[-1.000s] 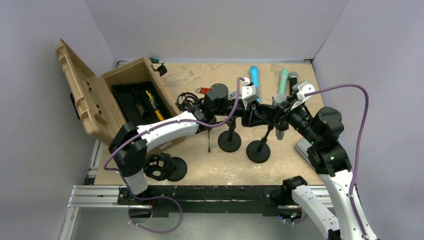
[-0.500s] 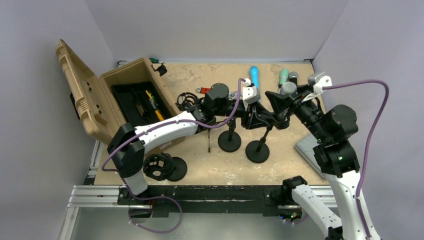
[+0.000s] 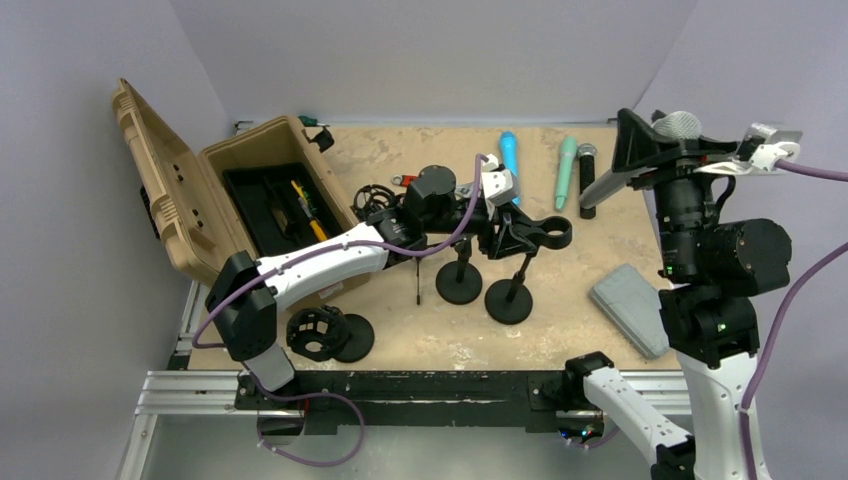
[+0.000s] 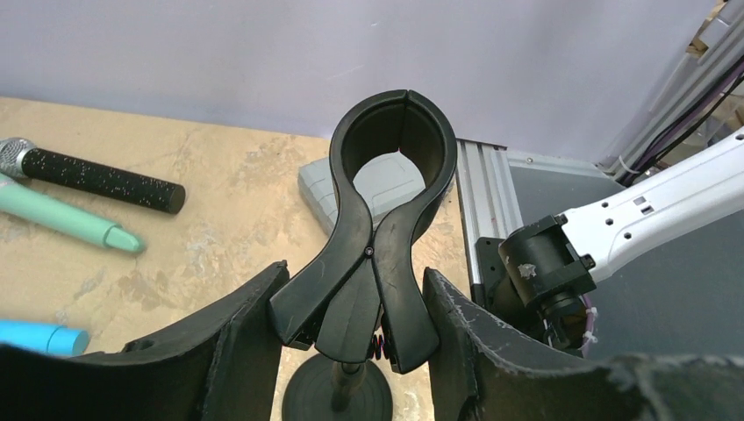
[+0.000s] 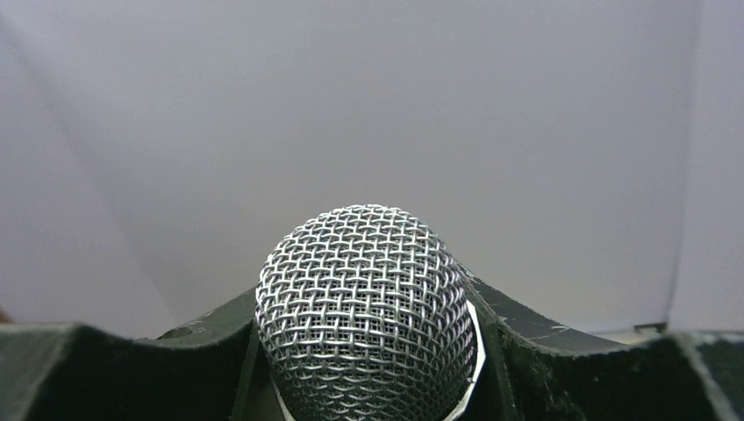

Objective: Remove the microphone from the stand

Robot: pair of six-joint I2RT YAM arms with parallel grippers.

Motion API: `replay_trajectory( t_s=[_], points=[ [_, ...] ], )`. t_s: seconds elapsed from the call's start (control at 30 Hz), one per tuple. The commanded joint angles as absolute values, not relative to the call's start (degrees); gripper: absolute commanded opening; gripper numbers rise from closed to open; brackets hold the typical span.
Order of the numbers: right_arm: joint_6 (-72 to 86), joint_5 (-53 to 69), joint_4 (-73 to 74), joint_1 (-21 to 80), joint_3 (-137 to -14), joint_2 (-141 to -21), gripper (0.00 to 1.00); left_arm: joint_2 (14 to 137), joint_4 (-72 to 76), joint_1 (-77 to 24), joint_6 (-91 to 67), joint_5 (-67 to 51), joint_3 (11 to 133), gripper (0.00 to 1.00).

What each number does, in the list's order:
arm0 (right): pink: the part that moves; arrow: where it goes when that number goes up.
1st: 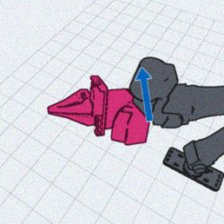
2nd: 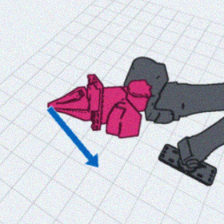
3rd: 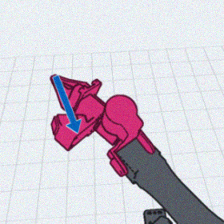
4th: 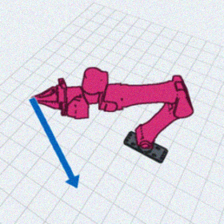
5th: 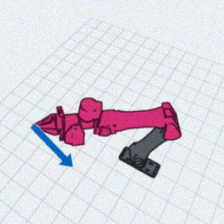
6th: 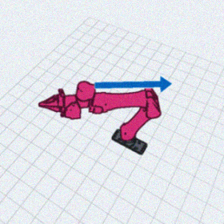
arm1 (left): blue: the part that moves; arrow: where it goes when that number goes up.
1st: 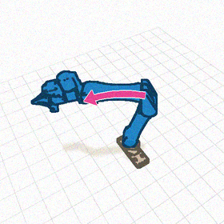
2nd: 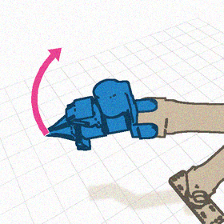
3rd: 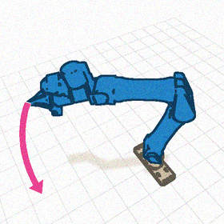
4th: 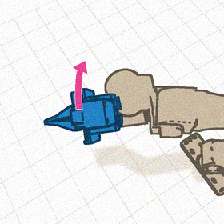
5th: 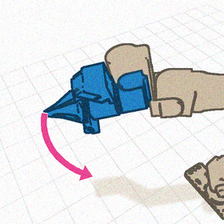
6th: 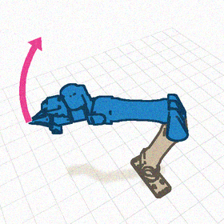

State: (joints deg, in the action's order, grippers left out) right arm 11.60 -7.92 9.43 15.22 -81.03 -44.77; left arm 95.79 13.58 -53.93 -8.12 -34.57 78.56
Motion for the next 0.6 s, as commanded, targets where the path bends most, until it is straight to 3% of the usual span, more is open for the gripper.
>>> replay_trajectory(
  t_s=[0.0, 0.17, 0.57],
  points=[
    [9.7, -23.9, 10.8, 15.2, -82.7, -47.0, 0.00, 92.6, 7.9, -53.9, -10.5, -30.3, 78.9, 0.44],
    [9.3, -30.2, 13.0, 15.2, -80.5, -51.3, 0.00, 89.7, 7.6, -53.9, -11.8, -29.3, 78.4, 0.97],
    [10.6, -33.4, 12.6, 11.9, -81.6, -67.9, 0.00, 72.5, -16.2, -53.9, -13.4, -16.7, 86.4, 1.00]
  ],
)
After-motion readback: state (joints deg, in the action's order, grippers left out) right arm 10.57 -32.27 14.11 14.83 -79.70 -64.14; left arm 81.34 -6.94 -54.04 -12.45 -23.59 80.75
